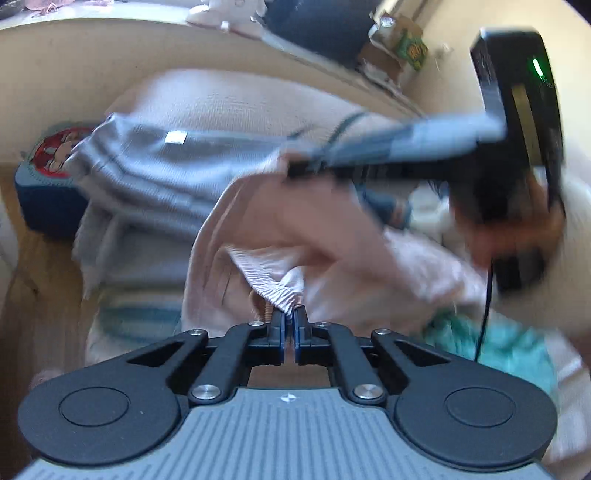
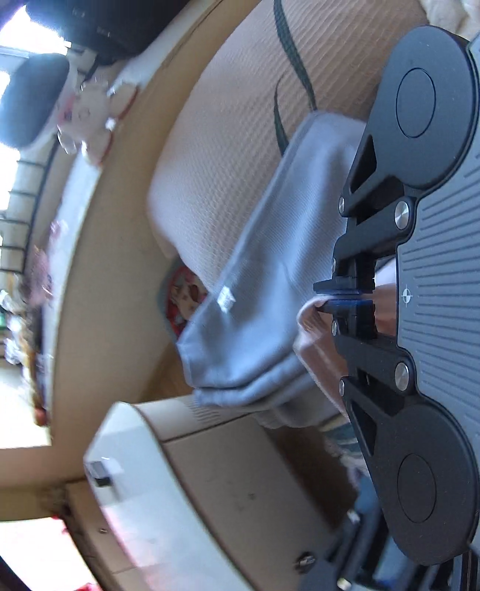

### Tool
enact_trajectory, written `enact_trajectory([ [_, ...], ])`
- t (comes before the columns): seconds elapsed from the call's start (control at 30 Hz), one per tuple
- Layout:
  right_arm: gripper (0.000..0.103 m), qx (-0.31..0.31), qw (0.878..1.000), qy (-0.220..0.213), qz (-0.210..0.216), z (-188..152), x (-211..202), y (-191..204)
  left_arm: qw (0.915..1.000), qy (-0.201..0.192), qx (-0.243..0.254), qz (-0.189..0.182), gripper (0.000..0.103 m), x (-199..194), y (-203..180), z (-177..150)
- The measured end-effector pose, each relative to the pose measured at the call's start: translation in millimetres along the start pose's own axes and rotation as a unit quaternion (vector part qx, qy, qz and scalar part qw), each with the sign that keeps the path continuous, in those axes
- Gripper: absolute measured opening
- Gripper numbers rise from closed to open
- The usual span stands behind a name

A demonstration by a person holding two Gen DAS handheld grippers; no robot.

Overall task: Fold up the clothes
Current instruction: 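Lay the pink pants flat beside the sweatshirt with both grippers and release, then withdraw both open grippers from the laid-out pink pants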

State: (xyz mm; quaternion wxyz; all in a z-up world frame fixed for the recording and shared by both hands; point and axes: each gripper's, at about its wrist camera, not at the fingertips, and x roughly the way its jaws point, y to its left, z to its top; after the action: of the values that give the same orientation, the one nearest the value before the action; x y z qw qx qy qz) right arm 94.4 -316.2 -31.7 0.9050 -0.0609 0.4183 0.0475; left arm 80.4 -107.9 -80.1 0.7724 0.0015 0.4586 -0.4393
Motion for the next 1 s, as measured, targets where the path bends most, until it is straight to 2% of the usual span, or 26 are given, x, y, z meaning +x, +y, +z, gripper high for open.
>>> enact_trajectory([
  [0.13, 0.002, 0.013, 0.999, -0.037, 0.005, 9.2, -26.3, -1.6, 0.9985, 0.051, 0.011, 0.018, 0.004, -34.5, 7.8, -41.8],
  [0.23, 0.002, 0.008, 0.998, -0.059, -0.007, 20.6, -27.8, 3.3, 0.9959, 0.085, 0.002, 0.033, 0.004, -48.7, 8.5, -60.1],
  [0.37, 0.003, 0.026, 0.997, -0.076, -0.008, 38.1, -12.8, -0.3, 0.9944, 0.089, 0.013, 0.056, 0.004, -63.5, 2.7, -73.4],
  [0.43, 0.003, 0.034, 0.996, -0.079, -0.009, 47.5, -0.1, -2.3, 0.9936, 0.086, 0.002, 0.074, 0.004, -63.7, 10.2, -76.4],
  [0.5, 0.004, 0.044, 0.997, -0.062, -0.005, 54.6, 22.9, -4.8, 0.9914, 0.080, -0.012, 0.104, 0.004, -58.1, 20.9, -72.9],
  [0.57, 0.009, 0.048, 0.998, -0.036, -0.015, 57.6, 47.1, -5.0, 0.9903, 0.070, -0.028, 0.117, 0.005, -56.8, 30.7, -66.5],
  [0.67, 0.019, 0.065, 0.997, -0.013, -0.042, 52.4, 63.1, -11.4, 0.9911, 0.049, -0.051, 0.113, 0.017, -57.8, 39.7, -57.3],
  [0.73, 0.032, 0.083, 0.995, -0.018, -0.051, 45.8, 54.6, -20.8, 0.9914, 0.041, -0.053, 0.113, 0.024, -56.5, 40.6, -53.2],
  [0.83, 0.045, 0.101, 0.992, -0.035, -0.061, 34.7, 22.5, -32.9, 0.9917, 0.043, -0.048, 0.112, 0.033, -49.8, 37.2, -49.0],
  [0.9, 0.050, 0.107, 0.991, -0.046, -0.070, 25.0, -7.0, -39.0, 0.9916, 0.042, -0.046, 0.114, 0.043, -45.5, 34.6, -47.8],
  [1.0, 0.051, 0.121, 0.988, -0.048, -0.080, -2.1, -52.8, -41.3, 0.9920, 0.041, -0.051, 0.108, 0.055, -39.4, 31.7, -48.6],
])
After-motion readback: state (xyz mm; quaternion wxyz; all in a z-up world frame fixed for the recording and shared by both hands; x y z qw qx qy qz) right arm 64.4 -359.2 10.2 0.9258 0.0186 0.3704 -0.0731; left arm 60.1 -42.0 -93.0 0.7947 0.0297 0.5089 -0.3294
